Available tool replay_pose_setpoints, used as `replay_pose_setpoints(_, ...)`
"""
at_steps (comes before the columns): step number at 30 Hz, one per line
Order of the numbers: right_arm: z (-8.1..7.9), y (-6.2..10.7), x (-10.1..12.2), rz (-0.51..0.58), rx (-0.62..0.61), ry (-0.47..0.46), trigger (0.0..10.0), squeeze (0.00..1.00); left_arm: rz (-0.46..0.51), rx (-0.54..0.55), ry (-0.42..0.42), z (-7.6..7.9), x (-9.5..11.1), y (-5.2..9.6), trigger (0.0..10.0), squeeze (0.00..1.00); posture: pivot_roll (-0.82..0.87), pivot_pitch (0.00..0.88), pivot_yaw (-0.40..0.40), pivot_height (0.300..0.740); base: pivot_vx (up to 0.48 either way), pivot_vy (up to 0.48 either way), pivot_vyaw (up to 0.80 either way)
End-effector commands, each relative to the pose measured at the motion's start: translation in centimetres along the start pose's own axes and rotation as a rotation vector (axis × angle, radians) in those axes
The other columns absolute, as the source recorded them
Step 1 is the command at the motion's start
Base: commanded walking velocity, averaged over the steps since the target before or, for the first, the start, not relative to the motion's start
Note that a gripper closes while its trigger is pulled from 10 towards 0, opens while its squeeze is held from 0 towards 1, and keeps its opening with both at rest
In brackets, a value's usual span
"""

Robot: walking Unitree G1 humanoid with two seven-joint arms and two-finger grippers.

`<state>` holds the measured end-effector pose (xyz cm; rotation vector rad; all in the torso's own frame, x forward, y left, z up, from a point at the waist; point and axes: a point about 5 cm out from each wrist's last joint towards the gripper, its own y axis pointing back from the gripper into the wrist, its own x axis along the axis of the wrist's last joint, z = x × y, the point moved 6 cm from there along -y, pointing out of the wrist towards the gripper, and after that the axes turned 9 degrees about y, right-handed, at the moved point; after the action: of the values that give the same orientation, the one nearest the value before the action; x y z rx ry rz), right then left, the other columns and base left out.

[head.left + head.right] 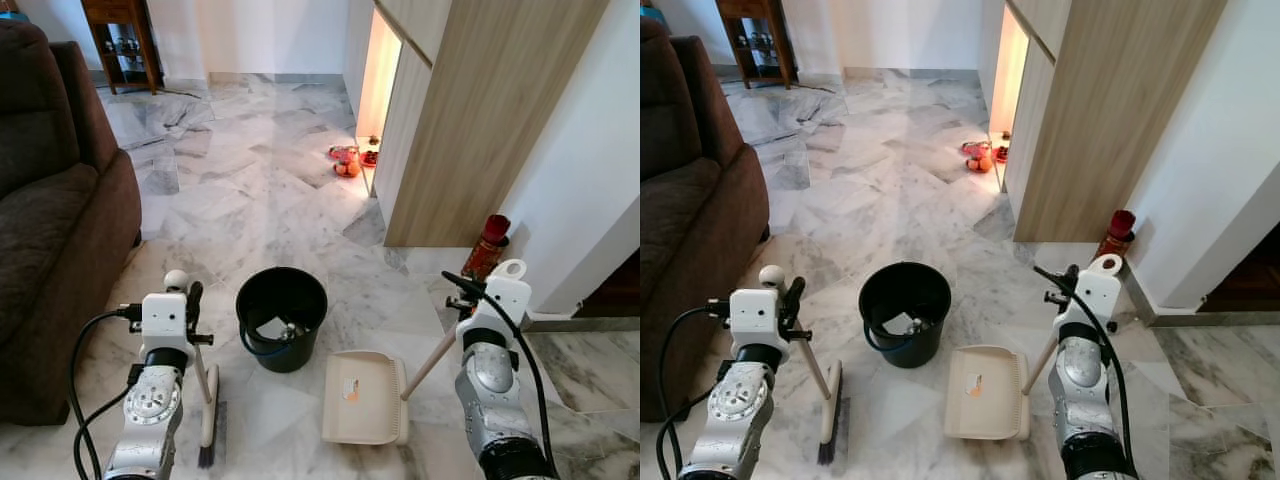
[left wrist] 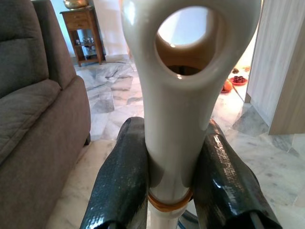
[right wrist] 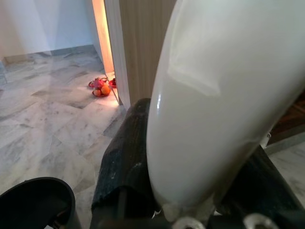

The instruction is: Sweep floor

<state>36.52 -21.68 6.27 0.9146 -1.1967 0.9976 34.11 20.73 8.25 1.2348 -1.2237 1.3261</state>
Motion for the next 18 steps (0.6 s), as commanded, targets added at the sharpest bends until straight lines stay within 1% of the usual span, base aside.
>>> replay_pose_setpoints(1, -0.04, -0.59, 1.51, 0.051, -0.001, -0.010, 10.0, 0.00, 0.042, -0.015, -0.018, 0.38, 1.17, -0.64, 10.0, 0.00, 0.02, 0.000, -0.042, 0.740, 0.000, 0.000, 0.00)
replay_pose_setpoints(9, -0.07, -0.62, 1.49, 0.049, 0.002, -0.009, 10.0, 0.00, 0.038, -0.016, -0.028, 0.46, 1.10, -0.60, 10.0, 0.00, 0.03, 0.000, -0.046, 0.740, 0.000, 0.000, 0.00)
replay_pose_setpoints(18, 0.07, -0.62, 1.32, 0.042, -0.003, -0.011, 10.0, 0.00, 0.036, -0.010, -0.035, 0.30, 1.06, -0.57, 10.0, 0.00, 0.03, 0.000, -0.044, 0.740, 0.000, -0.301, 0.00)
